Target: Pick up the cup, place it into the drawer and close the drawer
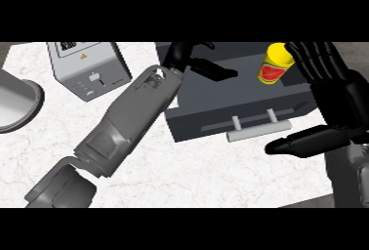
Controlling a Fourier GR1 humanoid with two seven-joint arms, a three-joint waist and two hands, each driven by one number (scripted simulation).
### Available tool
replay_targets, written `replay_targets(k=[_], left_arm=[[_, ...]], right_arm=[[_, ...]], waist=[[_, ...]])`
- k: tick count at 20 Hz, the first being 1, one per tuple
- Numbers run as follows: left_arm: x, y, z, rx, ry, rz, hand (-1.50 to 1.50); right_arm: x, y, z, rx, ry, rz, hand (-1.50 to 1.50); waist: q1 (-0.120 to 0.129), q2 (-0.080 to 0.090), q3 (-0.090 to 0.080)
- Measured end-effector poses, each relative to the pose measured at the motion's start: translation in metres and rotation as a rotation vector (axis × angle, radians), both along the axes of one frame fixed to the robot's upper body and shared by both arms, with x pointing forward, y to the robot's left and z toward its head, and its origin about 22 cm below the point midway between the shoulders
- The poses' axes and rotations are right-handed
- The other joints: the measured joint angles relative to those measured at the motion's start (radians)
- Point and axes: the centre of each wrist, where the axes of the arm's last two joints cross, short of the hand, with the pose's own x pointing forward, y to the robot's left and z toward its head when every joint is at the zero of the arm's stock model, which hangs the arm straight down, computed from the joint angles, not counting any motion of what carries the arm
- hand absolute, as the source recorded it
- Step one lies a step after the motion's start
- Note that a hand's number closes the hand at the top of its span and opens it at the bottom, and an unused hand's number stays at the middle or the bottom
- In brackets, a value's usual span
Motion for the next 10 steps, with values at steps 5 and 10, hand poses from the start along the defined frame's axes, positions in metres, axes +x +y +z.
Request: replay_targets(k=[5, 10], left_arm=[[-0.002, -0.001, 0.001, -0.136, -0.017, -0.019, -1.50], [-0.003, -0.003, 0.010, -0.283, -0.074, -0.031, -1.50]], right_arm=[[0.001, 0.021, 0.002, 0.002, 0.019, 0.194, 1.50], [-0.001, 0.032, -0.003, -0.089, 0.073, 0.398, 1.50]], waist=[[-0.009, 0.000, -0.001], [0.006, -0.005, -0.002]])
